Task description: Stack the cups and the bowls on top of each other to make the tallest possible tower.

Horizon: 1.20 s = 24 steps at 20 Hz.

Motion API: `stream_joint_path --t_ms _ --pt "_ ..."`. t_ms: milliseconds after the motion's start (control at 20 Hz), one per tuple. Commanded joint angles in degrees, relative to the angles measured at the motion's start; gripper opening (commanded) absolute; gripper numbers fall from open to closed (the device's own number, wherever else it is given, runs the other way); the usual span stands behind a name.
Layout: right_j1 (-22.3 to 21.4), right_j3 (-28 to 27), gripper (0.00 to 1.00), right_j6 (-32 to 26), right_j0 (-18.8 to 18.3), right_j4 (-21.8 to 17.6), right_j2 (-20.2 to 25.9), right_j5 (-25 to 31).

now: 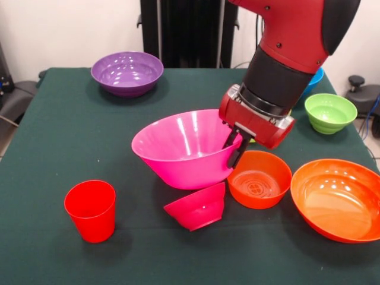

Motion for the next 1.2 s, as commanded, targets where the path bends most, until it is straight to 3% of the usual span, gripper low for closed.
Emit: stream_joint_path --t_ms 50,800,1200 --pt "-0.9 4.2 0.0 5.4 0.0 0.3 8.4 0.5" --pt "-2.3 9.4 0.0 0.7 -1.1 -5.0 5.1 -0.6" --pt "-4.4 14.1 0.0 -1.4 -1.4 -10.5 1.9 -2.7"
